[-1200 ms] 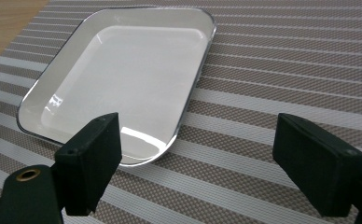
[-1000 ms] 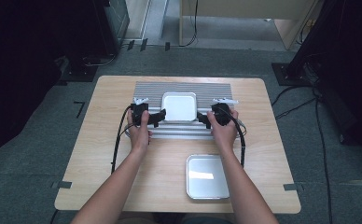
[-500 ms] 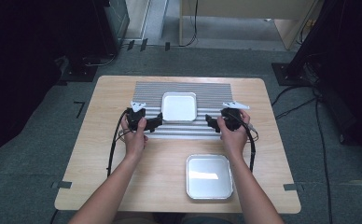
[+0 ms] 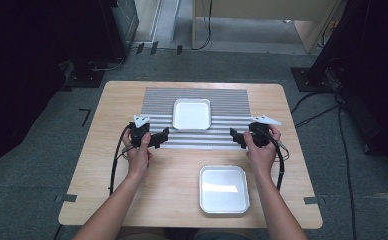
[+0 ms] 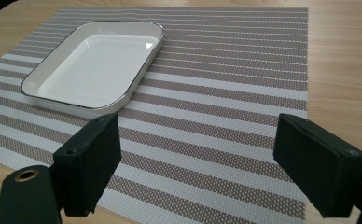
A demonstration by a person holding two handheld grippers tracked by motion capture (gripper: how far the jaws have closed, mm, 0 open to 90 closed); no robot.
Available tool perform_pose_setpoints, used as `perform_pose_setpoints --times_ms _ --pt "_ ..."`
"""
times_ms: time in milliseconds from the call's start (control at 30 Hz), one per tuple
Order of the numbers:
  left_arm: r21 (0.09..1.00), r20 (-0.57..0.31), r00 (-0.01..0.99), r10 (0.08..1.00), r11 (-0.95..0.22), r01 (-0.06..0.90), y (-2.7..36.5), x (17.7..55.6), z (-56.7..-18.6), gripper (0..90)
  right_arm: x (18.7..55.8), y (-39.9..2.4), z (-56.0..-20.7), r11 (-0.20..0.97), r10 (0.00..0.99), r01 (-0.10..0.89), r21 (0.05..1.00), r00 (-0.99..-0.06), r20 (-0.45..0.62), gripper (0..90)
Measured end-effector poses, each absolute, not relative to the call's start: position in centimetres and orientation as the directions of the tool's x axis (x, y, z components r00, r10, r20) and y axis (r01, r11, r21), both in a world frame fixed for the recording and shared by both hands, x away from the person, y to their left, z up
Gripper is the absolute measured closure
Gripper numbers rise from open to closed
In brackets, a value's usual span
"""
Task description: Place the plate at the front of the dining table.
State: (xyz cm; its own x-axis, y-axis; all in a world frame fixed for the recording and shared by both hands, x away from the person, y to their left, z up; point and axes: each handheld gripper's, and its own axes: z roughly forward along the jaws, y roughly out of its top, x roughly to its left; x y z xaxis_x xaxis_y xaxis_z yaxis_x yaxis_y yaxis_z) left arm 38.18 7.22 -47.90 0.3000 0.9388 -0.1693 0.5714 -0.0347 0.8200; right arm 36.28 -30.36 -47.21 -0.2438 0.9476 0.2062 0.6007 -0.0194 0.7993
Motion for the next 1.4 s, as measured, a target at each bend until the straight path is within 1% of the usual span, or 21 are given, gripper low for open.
perform_pose_setpoints --times_ms 100,200,367,433,567,867,933,1233,1333,1400 --pt "0.823 -0.167 0.294 0.941 -0.031 0.567 7.8 37.8 -47.9 12.4 35.8 -30.8 -47.2 -0.021 0.950 0.595 0.804 -0.238 0.200 14.8" --pt "0.830 -0.157 0.268 0.951 -0.020 0.557 8.4 37.4 -48.0 10.9 35.2 -31.4 -47.2 -0.013 0.954 0.589 0.808 -0.235 0.186 14.9" --pt "0.831 -0.146 0.254 0.956 -0.021 0.555 9.4 36.8 -48.1 10.7 34.2 -32.2 -47.1 -0.029 0.954 0.580 0.814 -0.227 0.196 15.2" --pt "0.836 -0.129 0.247 0.960 -0.029 0.548 9.8 36.4 -48.1 10.4 33.7 -32.5 -47.1 -0.029 0.954 0.579 0.815 -0.227 0.195 15.1" --pt "0.837 -0.149 0.249 0.957 -0.012 0.547 10.8 36.1 -47.8 10.4 32.8 -33.2 -47.2 -0.031 0.956 0.578 0.815 -0.221 0.192 15.2" --pt "0.846 -0.137 0.268 0.954 -0.028 0.533 12.3 34.6 -47.8 10.4 30.7 -34.7 -47.3 -0.021 0.959 0.572 0.820 -0.220 0.178 15.2" --pt "0.848 -0.140 0.278 0.950 -0.030 0.530 12.7 34.2 -48.0 9.2 30.2 -35.0 -47.3 -0.022 0.960 0.570 0.822 -0.217 0.176 15.2" --pt "0.852 -0.142 0.282 0.949 -0.028 0.523 14.3 32.6 -48.2 9.1 28.3 -36.2 -47.6 -0.022 0.964 0.567 0.823 -0.207 0.168 15.3" --pt "0.853 -0.150 0.278 0.949 -0.018 0.522 14.8 32.2 -48.1 9.1 27.7 -36.5 -47.7 -0.028 0.964 0.568 0.822 -0.201 0.172 15.4" --pt "0.846 -0.184 0.280 0.942 0.007 0.534 15.2 31.8 -48.1 9.1 27.4 -36.7 -47.8 -0.027 0.965 0.570 0.821 -0.198 0.170 15.4"
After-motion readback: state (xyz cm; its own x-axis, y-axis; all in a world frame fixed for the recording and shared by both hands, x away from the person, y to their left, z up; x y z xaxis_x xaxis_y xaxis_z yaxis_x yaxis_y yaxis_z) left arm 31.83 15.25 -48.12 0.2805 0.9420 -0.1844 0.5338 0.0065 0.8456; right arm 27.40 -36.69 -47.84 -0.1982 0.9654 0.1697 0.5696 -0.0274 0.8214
